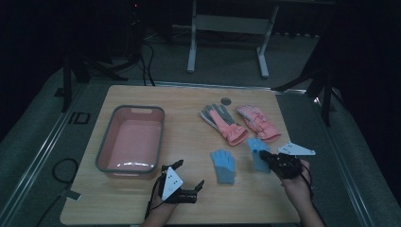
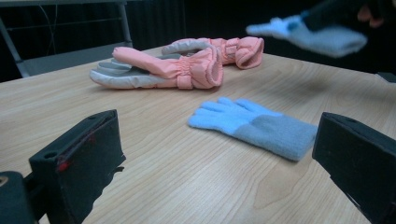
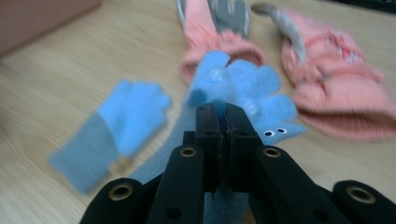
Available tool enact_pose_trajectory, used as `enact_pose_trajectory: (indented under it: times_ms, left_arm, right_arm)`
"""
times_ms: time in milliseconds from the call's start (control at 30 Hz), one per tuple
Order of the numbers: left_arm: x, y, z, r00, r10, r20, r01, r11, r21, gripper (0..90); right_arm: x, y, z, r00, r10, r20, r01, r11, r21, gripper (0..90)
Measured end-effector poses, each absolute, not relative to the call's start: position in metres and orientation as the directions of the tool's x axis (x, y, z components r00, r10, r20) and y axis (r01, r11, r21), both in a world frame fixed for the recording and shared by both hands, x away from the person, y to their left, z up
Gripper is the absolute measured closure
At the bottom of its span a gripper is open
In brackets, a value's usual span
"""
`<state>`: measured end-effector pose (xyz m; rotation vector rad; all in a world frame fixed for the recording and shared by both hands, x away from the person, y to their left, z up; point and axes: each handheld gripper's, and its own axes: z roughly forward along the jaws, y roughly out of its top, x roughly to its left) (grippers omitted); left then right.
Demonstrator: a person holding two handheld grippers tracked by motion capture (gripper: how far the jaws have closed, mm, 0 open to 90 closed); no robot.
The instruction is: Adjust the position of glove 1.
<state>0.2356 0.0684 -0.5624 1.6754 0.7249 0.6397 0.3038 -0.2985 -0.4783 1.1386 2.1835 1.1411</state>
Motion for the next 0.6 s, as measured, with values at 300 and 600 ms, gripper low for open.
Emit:
enact_pose_trajectory:
  times_ms: [300,600]
  left_arm:
    - [0.237,0.069,-0.562,0.660,0.751,0.025,0.141,-0.157,0.977,1.6]
    - [0.235,0.068,-0.562,0.661,0.749,0.046,0.128,-0.172,0.977,1.7]
  right_arm:
    - [0.302,-0.253,-0.459,-0.645,0.764,0.006,0.418,0.345,0.840,85.9]
    - [0.302,-0.212,-0.474,-0.690,0.723,0.033,0.431,0.374,0.821,85.8]
